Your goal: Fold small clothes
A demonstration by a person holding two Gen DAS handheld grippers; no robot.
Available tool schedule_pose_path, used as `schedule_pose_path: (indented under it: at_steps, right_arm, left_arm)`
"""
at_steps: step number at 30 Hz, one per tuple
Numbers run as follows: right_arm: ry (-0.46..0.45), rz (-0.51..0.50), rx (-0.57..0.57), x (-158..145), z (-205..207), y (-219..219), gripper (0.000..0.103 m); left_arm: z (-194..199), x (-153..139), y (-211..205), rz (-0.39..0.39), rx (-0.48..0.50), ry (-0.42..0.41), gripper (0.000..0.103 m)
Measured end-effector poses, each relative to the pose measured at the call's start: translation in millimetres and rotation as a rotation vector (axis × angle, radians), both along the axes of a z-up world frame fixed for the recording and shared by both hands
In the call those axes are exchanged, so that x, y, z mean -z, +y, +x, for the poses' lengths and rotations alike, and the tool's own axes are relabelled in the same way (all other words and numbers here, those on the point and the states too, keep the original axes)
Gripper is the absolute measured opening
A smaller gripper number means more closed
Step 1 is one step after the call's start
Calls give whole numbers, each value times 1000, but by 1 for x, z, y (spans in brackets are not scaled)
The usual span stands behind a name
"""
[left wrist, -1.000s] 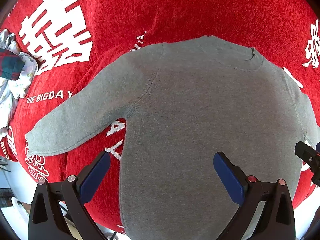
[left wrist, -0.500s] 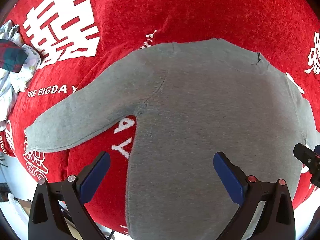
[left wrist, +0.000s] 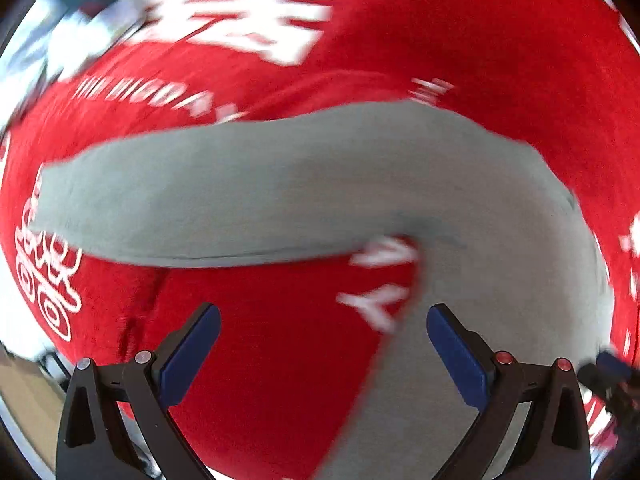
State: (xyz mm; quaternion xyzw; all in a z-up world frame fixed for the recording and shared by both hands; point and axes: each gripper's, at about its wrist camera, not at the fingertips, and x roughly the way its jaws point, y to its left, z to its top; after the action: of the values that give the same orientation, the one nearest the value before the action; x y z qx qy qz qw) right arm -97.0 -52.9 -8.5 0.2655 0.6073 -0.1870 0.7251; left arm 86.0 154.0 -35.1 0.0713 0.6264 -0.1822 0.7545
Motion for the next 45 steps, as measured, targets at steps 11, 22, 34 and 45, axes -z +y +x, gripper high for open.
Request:
schedule_pose_path:
  at_steps: [11,22,34,45]
  right_arm:
    - [69,-8,-120,19,44,44,103]
    - [78,-7,-103,15,47,46,103]
    - [-3,14,37,-5,0,4,103]
    - [-60,1,300,-7,-95,-98,103]
  left_arm:
    - [73,52,85,-317,-315,73,103]
    - [111,41,129,-227,-421,-72,5]
    - [73,-67,22,-371,10,-299,6]
    - [-62,-47,-223,-391,518,-179,6]
